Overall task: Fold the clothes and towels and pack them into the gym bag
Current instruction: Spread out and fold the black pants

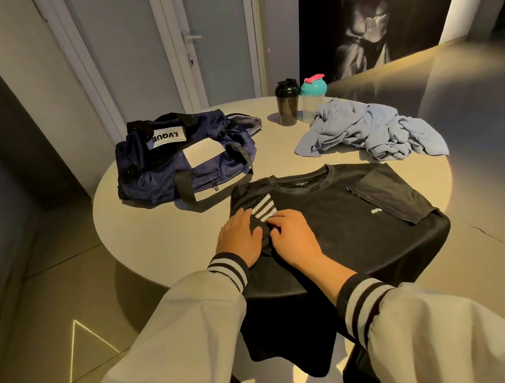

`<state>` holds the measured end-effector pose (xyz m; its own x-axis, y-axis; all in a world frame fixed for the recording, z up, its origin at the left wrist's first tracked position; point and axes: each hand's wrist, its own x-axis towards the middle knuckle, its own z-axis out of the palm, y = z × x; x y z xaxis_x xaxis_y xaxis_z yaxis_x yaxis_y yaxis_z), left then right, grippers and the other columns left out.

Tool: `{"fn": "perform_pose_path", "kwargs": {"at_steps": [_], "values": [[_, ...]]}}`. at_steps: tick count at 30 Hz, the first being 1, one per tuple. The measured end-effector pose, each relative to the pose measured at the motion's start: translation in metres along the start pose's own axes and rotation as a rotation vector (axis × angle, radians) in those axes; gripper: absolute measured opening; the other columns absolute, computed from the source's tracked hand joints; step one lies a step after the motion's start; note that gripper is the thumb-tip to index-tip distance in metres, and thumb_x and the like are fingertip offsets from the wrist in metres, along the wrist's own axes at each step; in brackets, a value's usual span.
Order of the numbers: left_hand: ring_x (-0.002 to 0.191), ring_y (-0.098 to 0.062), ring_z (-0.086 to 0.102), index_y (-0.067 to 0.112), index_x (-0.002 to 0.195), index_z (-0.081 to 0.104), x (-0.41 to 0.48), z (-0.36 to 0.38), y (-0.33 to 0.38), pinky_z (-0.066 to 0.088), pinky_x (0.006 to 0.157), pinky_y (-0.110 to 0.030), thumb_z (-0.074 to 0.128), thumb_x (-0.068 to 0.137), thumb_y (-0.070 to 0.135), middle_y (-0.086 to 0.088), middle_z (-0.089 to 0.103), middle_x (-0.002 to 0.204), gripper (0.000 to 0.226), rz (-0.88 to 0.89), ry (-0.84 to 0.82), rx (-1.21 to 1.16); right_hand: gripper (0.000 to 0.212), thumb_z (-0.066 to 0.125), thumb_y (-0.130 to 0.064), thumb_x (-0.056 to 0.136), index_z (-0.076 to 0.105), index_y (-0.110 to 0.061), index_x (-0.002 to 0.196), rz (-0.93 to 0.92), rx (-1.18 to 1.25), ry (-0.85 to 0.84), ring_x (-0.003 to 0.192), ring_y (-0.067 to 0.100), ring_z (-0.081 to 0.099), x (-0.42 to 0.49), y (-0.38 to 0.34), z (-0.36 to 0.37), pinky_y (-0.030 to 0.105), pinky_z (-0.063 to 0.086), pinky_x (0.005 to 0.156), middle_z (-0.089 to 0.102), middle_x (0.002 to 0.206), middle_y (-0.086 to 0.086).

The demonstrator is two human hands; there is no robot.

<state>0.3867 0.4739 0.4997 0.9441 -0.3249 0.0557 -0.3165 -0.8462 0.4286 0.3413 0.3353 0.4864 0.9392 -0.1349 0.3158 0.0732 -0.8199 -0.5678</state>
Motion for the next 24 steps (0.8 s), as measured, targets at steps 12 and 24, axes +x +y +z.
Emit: {"fn": "perform_pose_path", "kwargs": {"at_steps": [12,24], "values": [[0.154,-0.021,0.009,0.03,0.158,0.019,-0.006,0.0,0.004,0.005,0.123,-0.051,0.02,0.101,0.06,-0.001,0.007,0.168,0.064,-0.071,-0.066,0.246,0.042,0.057,-0.006,0.091,0.063,-0.007,0.132,-0.003,-0.022,0.08,0.129,0.029,0.045,-0.01,-0.007,-0.006,0.037,0.037,0.111,0.054,0.134,0.011],[0.154,-0.024,0.004,0.04,0.157,0.014,-0.001,-0.002,0.01,-0.007,0.121,-0.056,0.015,0.1,0.06,0.001,0.007,0.168,0.06,0.004,-0.143,0.382,0.04,0.05,-0.016,0.098,0.055,0.003,0.134,0.168,-0.111,0.04,0.145,0.032,0.025,0.004,0.002,-0.04,0.035,0.021,0.119,0.036,0.152,0.019]]}}
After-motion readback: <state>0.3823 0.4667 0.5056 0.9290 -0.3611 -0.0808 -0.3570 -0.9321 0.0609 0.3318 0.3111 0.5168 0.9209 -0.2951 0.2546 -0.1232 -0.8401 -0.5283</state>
